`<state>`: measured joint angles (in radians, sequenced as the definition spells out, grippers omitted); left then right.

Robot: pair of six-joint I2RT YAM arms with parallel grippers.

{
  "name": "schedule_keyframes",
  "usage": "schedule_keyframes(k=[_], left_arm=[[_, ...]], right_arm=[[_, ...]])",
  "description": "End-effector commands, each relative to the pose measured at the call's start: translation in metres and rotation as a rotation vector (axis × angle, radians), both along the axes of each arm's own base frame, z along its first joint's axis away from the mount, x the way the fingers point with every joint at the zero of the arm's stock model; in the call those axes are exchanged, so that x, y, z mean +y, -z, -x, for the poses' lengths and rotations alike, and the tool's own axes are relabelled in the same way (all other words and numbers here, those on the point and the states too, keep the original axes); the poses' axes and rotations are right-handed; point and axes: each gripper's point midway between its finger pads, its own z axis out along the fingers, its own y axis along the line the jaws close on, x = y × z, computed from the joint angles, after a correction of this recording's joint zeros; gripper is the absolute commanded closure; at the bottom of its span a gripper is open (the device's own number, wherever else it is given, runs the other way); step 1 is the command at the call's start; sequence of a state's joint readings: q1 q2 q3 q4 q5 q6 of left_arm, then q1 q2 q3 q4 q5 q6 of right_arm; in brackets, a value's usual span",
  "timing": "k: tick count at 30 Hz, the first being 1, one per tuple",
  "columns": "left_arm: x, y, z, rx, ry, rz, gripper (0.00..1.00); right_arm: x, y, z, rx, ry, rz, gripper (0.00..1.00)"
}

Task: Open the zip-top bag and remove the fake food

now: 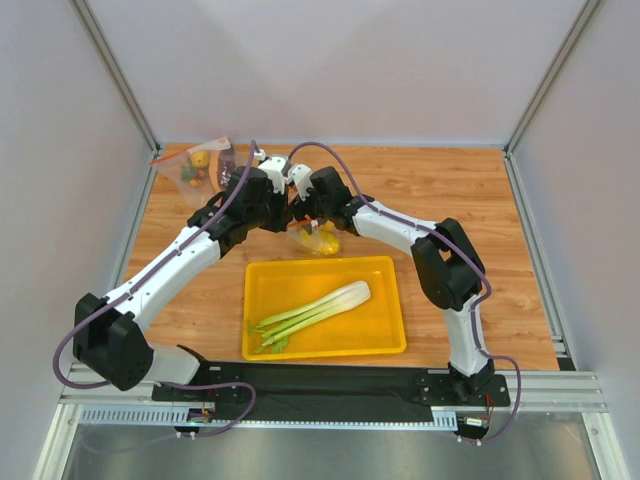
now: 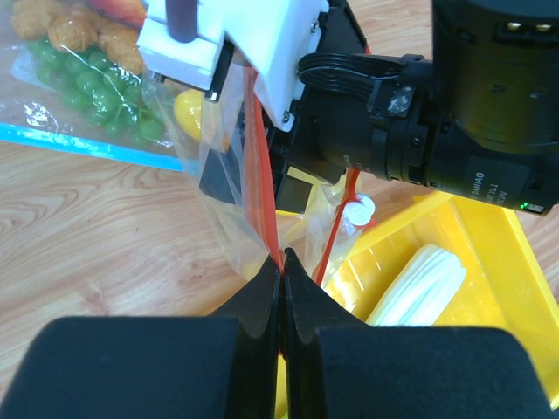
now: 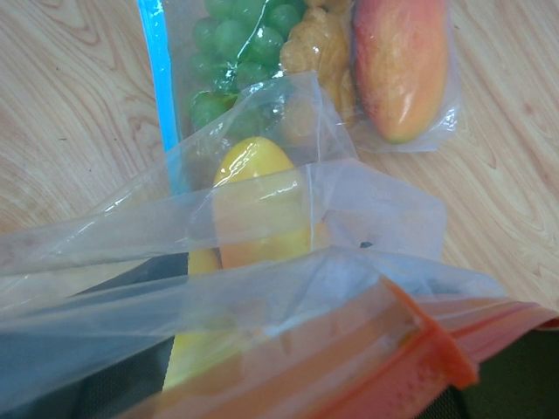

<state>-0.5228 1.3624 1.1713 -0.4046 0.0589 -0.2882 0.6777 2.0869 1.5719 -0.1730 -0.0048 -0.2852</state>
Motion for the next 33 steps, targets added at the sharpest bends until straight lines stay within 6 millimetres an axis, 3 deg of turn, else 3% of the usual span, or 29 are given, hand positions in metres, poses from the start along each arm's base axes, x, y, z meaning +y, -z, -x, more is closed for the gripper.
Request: schedule_keyframes(k=[1, 18, 20, 21, 22, 25, 27, 28, 30, 31, 33], left_arm=[[-0.004, -0.021, 0.006, -0.035, 0.043, 0.037, 1.00], [-0.022, 0.000, 0.006, 0.060, 0.101, 0.058, 1.00], [-0.022, 0.001, 0.006, 0.061, 0.102, 0.056, 1.00], [-0.022, 0.000, 0.006, 0.059, 0.103, 0.056, 1.00], [-0.022, 0.000, 0.005, 0.058, 0.103, 0.057, 1.00], [-0.022, 0.000, 0.005, 0.056, 0.102, 0.055, 1.00], [-0.021, -0.001, 0.005, 0.051, 0.099, 0.047, 1.00], [-0.021, -0.004, 0.005, 0.046, 0.102, 0.048, 1.00], [-0.020, -0.007, 0.004, 0.035, 0.102, 0.046, 0.99], [-0.020, -0.008, 0.005, 0.031, 0.103, 0.046, 0.91], [-0.018, -0.015, 0.005, 0.008, 0.105, 0.050, 0.79]], right_arm=[[-0.036, 0.028, -0.019, 0.067, 0.081, 0.068, 0.19], [-0.050, 0.075, -0.020, 0.223, 0.121, 0.161, 0.22], [-0.052, 0.081, -0.019, 0.244, 0.120, 0.177, 0.31], [-0.055, 0.084, -0.019, 0.252, 0.124, 0.182, 0.40], [-0.058, 0.087, -0.018, 0.264, 0.130, 0.186, 0.57], [-0.054, 0.076, -0.012, 0.279, 0.119, 0.148, 0.78], [-0.055, 0.069, -0.008, 0.281, 0.117, 0.126, 0.82], [-0.053, 0.052, -0.007, 0.264, 0.122, 0.096, 0.82], [-0.052, 0.040, 0.000, 0.265, 0.118, 0.062, 0.82], [-0.052, 0.022, 0.001, 0.246, 0.116, 0.034, 0.82], [-0.051, 0.012, 0.008, 0.249, 0.110, -0.004, 0.82]])
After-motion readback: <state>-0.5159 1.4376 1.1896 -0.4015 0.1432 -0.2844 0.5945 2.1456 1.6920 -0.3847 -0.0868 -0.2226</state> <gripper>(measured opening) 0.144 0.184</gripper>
